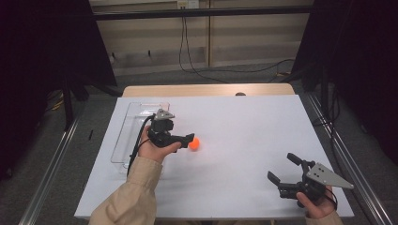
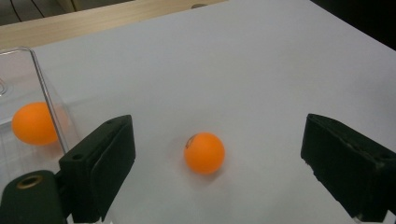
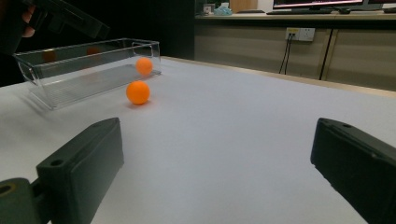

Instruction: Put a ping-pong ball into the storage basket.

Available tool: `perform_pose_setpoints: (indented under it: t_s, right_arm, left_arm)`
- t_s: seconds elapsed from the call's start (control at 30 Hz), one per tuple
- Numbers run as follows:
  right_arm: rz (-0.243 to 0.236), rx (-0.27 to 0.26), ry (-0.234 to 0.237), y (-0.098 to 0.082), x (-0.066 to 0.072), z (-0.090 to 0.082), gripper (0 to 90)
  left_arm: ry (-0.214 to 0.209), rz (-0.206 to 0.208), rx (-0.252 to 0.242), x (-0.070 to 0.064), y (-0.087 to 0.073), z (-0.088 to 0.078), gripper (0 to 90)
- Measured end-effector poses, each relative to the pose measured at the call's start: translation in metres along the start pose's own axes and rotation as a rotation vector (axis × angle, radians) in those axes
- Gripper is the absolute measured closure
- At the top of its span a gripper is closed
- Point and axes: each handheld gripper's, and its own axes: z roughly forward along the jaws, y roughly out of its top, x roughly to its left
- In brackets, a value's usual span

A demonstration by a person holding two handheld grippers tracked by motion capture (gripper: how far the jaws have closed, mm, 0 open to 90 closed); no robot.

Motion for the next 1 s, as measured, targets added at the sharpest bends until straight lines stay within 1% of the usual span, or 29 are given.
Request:
perform_pose_setpoints:
  t_s: [0.13,0.27,0.37,0.43,0.53,0.57,0.63,0.7,0.77,0.87,0.9,1.0]
  right_arm:
    - [-0.002,-0.002,0.005,0.0,0.0,0.001,2.1]
    - [0.001,-0.002,-0.001,0.0,0.0,0.001,2.1]
    - [-0.001,0.0,0.007,0.0,0.0,0.001,2.1]
    - [-0.004,0.001,0.005,0.0,0.0,0.001,2.1]
    - [0.0,0.001,0.004,0.0,0.0,0.001,2.1]
    - [-0.002,0.001,0.004,0.0,0.0,0.0,2.1]
    - [-0.002,0.0,0.007,0.0,0.0,0.0,2.1]
    - [-0.002,0.0,0.006,0.0,0.0,0.0,2.1]
    - [-0.001,0.003,0.005,0.0,0.0,0.0,2.1]
    - [-0.003,0.0,0.007,0.0,0.0,0.001,2.1]
    - [-0.004,0.001,0.007,0.0,0.0,0.001,2.1]
    - [-0.005,0.001,0.006,0.0,0.0,0.0,2.1]
  left_arm:
    - [-0.001,0.001,0.003,-0.002,0.0,0.003,9.9]
    - [0.002,-0.001,0.006,-0.003,-0.001,0.006,9.6]
    - [0.001,0.01,0.015,-0.004,-0.001,0.007,9.5]
    - [0.005,0.003,0.013,-0.005,-0.002,0.009,9.5]
    - [0.005,0.01,0.023,-0.005,-0.002,0.011,9.5]
    - [0.001,0.005,0.019,-0.006,-0.003,0.012,9.5]
    - [0.007,0.0,0.023,-0.007,-0.003,0.013,9.5]
    - [0.007,0.007,0.028,-0.008,-0.004,0.015,9.5]
    - [0.008,0.0,0.025,-0.009,-0.004,0.016,9.4]
    - [0.013,0.008,0.033,-0.011,-0.004,0.017,8.8]
    - [0.005,0.002,0.028,-0.011,-0.005,0.018,8.8]
    - [0.023,0.005,0.038,-0.013,-0.005,0.02,8.6]
